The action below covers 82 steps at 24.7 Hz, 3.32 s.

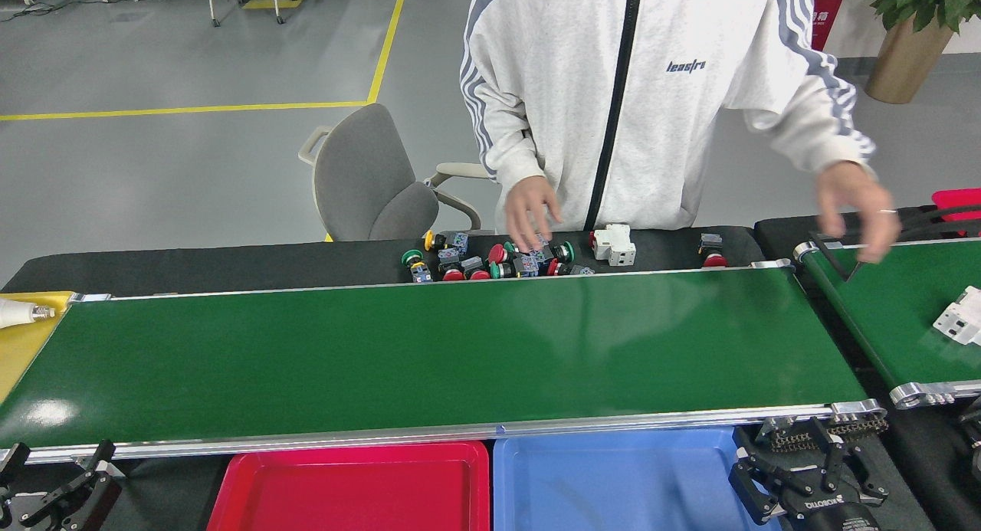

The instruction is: Pick switch part from conveyor to tray

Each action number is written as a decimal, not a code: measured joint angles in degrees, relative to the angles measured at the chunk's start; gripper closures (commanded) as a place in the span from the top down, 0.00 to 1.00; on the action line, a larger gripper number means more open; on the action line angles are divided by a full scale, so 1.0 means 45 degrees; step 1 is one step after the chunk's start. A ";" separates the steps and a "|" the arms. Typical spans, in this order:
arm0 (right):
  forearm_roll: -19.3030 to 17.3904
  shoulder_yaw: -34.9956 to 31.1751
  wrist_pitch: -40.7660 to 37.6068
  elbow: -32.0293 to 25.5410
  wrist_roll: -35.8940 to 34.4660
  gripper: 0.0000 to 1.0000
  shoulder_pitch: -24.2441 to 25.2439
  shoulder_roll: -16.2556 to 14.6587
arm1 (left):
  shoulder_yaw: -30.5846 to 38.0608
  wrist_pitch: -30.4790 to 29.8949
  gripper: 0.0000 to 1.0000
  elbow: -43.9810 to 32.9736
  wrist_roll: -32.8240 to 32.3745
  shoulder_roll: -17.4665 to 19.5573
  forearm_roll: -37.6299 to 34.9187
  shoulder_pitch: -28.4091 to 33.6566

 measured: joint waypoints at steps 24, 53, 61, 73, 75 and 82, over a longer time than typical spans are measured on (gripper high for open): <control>-0.0071 -0.0001 -0.0045 0.0078 -0.0028 1.00 0.0012 0.0198 | -0.0042 0.0007 1.00 0.0033 0.0028 0.0005 -0.0016 -0.0152; -0.0145 -0.1102 0.0018 0.1076 0.1446 1.00 -0.1207 0.0198 | -0.0067 0.0009 1.00 0.0009 0.0015 0.0005 -0.0018 -0.0151; -0.0153 -0.1080 -0.0485 0.2349 0.1829 1.00 -0.2357 0.0197 | -0.0096 0.0010 1.00 -0.0019 0.0014 0.0005 -0.0018 -0.0151; -0.0586 -0.0261 -0.1502 0.2812 0.2381 1.00 -0.3088 0.0222 | -0.0154 0.0029 1.00 -0.0031 0.0008 0.0005 -0.0028 -0.0268; -0.0586 -0.0124 -0.1512 0.2949 0.2389 1.00 -0.3338 0.0286 | -0.0184 0.0054 1.00 -0.0031 0.0005 0.0005 -0.0033 -0.0363; -0.0581 0.0482 -0.1528 0.3967 0.2449 1.00 -0.4511 0.0545 | -0.0212 0.0023 1.00 -0.0031 -0.0024 0.0005 -0.0052 -0.0520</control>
